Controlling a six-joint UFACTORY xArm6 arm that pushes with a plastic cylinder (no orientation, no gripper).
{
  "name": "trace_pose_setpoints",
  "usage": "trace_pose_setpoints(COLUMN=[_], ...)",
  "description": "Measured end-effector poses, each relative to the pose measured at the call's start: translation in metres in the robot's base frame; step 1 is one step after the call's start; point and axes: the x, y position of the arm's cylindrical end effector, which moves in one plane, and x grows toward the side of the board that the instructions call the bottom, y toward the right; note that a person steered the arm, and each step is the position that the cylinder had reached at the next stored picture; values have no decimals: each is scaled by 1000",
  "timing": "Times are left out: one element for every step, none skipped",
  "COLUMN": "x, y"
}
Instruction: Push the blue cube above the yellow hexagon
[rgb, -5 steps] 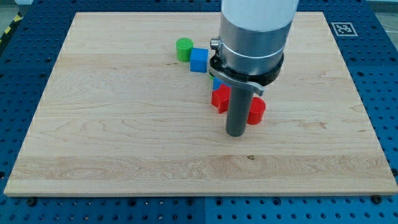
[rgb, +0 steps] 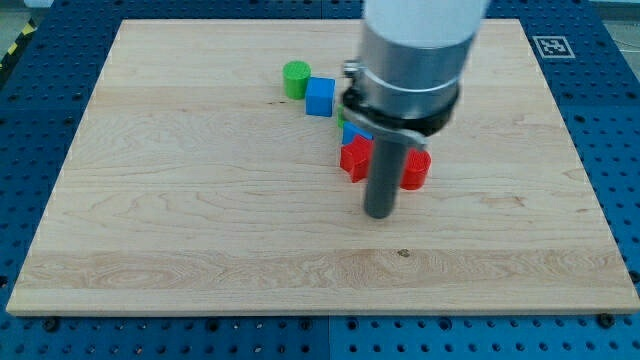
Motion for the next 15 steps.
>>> trace_pose_setpoints(x=[-11,-57,-99,-125,-144,-163,-180,-183,-182,-175,-174,-164,-149,-147,-171], y=[-70,-97,-96,-85,-77,-62,-42,-20,-23,-30,-16,-3,8,8,3])
